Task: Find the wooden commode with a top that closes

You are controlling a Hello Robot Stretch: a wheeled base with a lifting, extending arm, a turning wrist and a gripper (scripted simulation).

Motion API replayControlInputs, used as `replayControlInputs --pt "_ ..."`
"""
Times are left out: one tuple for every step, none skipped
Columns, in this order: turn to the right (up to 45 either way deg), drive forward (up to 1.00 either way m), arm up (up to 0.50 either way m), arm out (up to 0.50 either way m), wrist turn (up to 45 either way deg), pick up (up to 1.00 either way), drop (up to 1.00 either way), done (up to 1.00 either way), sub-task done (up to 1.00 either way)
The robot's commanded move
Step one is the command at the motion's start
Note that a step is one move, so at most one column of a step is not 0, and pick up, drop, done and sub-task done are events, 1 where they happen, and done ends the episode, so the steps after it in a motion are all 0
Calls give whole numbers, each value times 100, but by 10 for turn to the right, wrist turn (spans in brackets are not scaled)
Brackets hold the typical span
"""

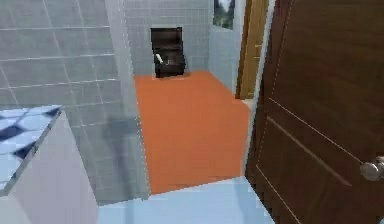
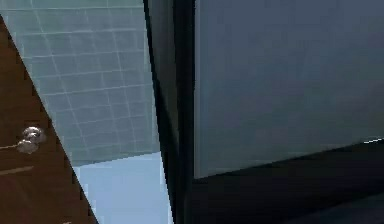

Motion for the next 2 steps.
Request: replayControlInputs --pt "0 100 0 0 0 0 0 0 0" --pt "90 0 0 0 0 0 0 0 0"
